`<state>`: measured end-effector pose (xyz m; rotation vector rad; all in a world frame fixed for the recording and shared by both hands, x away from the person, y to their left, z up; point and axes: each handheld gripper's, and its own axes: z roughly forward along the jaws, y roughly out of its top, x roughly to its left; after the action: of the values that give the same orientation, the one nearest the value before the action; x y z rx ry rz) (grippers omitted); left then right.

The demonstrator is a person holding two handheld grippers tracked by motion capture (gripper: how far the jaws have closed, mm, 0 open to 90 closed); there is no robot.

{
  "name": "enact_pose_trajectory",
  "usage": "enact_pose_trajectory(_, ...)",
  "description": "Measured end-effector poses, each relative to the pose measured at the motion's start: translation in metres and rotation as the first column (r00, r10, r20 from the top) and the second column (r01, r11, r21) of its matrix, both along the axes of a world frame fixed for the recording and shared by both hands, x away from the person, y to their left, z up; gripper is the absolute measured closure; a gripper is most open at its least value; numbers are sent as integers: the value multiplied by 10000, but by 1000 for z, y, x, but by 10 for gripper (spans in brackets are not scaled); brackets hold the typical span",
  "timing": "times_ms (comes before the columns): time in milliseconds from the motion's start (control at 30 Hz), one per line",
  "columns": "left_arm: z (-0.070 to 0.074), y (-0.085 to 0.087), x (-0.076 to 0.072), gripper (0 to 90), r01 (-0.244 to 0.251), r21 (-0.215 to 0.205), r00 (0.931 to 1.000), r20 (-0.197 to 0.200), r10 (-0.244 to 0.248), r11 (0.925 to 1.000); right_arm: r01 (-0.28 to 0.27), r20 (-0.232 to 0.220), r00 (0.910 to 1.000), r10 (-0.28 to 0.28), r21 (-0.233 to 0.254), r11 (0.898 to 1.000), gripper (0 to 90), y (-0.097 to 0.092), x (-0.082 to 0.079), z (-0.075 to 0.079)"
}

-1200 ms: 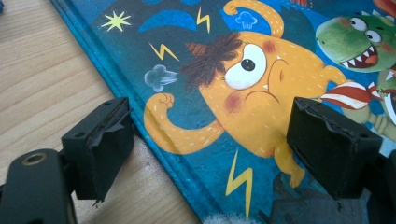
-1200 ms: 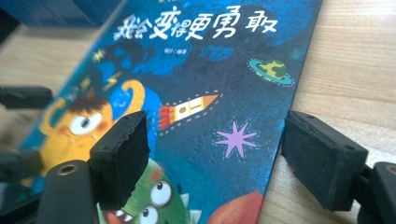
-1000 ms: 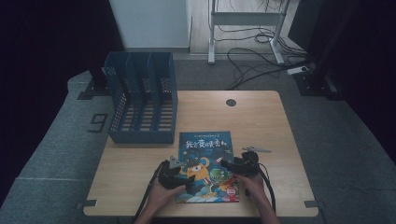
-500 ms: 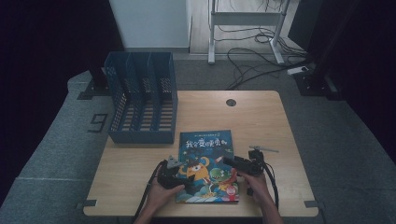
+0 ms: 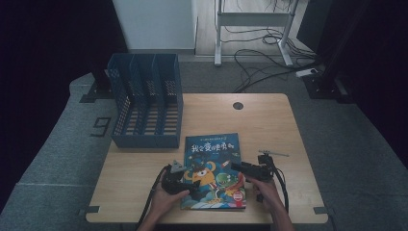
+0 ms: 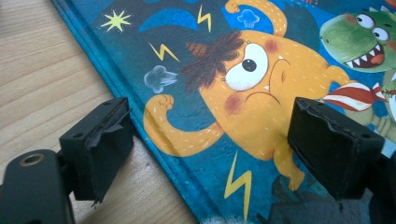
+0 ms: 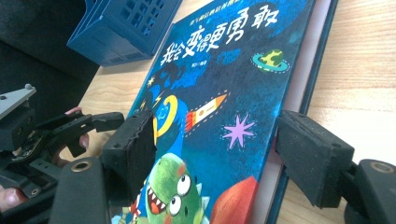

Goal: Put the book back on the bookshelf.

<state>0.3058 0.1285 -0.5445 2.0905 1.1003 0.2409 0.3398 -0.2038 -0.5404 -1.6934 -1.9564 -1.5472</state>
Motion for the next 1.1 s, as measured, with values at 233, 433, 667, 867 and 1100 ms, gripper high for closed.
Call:
enact_pose_trajectory(233, 0, 0, 0, 137, 3, 1, 10000, 4, -3, 10000, -238, -418, 9988, 244, 152, 9996, 310, -2, 1, -2)
enact_pose_trajectory(433, 0, 4, 2, 140, 26, -349, 9999, -147, -31, 9994, -621, -94, 9980, 619, -228, 9978, 327, 15, -2, 1)
enact_pose_trajectory(667, 0, 2, 1, 138, 63, -121, 10000, -47, -63, 9999, -376, 486, 9978, 449, -1422, 9891, 335, 21, 4, -5)
enact_pose_trajectory(867, 0, 2, 1, 138, 163, -76, 9999, -47, -163, 9998, -430, 756, 9957, 530, -1282, 9908, 341, 20, 13, -9)
enact_pose_trajectory(1100, 0, 3, 2, 138, 185, -153, 9998, -107, -187, 9997, -182, 884, 9956, 307, -1387, 9902, 493, 17, 14, -7)
